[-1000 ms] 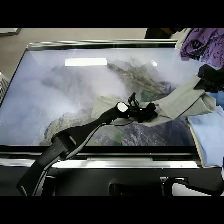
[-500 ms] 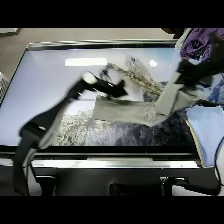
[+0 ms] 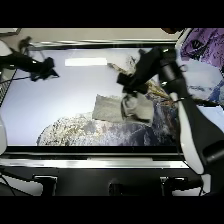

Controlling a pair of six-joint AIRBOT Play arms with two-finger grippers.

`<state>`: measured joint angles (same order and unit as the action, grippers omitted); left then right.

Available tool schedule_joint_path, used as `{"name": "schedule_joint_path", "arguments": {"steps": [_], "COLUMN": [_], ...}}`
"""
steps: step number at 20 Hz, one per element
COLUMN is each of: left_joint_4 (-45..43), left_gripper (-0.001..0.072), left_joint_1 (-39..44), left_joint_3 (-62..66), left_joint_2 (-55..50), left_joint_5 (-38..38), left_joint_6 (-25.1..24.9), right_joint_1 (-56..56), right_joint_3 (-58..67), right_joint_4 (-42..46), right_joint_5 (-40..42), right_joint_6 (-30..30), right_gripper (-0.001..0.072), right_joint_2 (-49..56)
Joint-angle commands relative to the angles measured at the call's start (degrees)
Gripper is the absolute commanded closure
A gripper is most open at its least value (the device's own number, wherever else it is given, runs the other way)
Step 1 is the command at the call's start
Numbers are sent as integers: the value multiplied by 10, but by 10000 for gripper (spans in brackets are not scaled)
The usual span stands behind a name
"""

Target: Fold the clothes and pants, and hang the long-sleeved shirts on hangers.

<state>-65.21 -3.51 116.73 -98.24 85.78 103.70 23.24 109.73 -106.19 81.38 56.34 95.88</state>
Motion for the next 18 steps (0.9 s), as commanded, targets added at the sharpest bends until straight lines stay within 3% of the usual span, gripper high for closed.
{"name": "schedule_joint_path", "arguments": {"steps": [1, 11, 12, 14, 15, 17, 18], "left_joint_4": [-20, -26, -26, -28, -28, -30, -33], "left_gripper": [693, 693, 693, 693, 693, 693, 693], "left_joint_1": [-56, -61, -61, -61, -61, -61, -61], "left_joint_3": [0, -5, -8, -17, -22, -27, -27], "left_joint_2": [21, 20, 20, 20, 20, 19, 19], "left_joint_5": [28, 29, 29, 30, 30, 29, 29], "left_joint_6": [-4, -9, -10, -13, -13, -13, -13], "right_joint_1": [43, 49, 54, 66, 72, 69, 60], "right_joint_3": [1, 1, 1, 1, 1, 1, 1], "right_joint_4": [-23, -115, -125, -145, -150, -172, -176], "right_joint_5": [-67, -209, -219, -248, -259, -268, -262], "right_joint_6": [-44, -57, -55, -43, -35, -7, 10], "right_gripper": [680, 678, 647, 375, 277, 170, 165], "right_joint_2": [44, 130, 138, 148, 148, 138, 125]}}
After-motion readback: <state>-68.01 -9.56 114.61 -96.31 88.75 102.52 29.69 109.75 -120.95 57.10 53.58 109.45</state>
